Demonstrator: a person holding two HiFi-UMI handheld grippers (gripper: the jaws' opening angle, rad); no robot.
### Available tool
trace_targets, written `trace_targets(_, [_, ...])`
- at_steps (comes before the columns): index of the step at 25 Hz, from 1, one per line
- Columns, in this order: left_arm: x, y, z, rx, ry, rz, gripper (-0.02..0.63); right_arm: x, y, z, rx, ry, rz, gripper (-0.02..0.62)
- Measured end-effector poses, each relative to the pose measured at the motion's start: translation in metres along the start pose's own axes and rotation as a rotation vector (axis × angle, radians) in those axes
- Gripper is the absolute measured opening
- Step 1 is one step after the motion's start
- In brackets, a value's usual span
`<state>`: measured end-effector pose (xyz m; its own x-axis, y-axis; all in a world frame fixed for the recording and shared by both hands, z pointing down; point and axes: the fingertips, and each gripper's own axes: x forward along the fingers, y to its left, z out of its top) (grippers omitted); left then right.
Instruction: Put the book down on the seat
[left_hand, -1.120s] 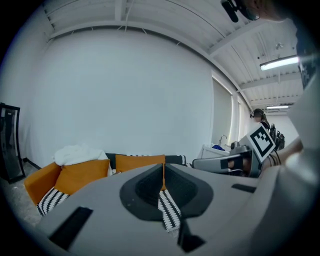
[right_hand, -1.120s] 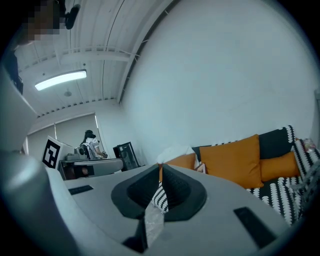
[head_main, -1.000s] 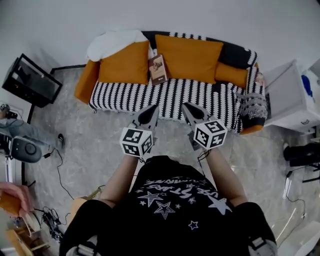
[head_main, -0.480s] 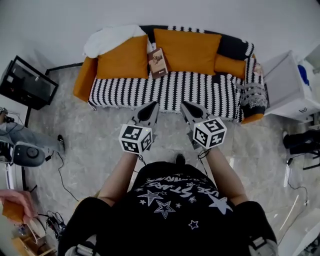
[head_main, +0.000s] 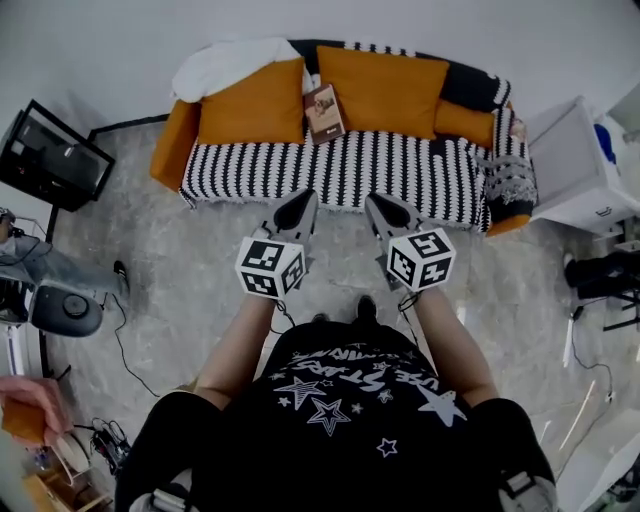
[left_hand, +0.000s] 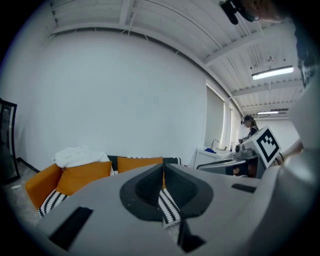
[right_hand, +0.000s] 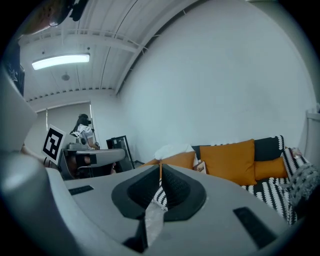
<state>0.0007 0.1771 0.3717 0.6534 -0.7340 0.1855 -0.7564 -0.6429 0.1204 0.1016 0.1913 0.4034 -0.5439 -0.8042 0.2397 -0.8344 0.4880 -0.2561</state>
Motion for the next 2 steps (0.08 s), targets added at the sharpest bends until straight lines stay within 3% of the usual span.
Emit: trace_targets(2, [-0.0067, 0.006, 0.0048, 0.008, -0.016, 0.003, 0.017, 0.0022, 0.0051, 0.0054, -0.018, -0.012, -0.013, 0.034])
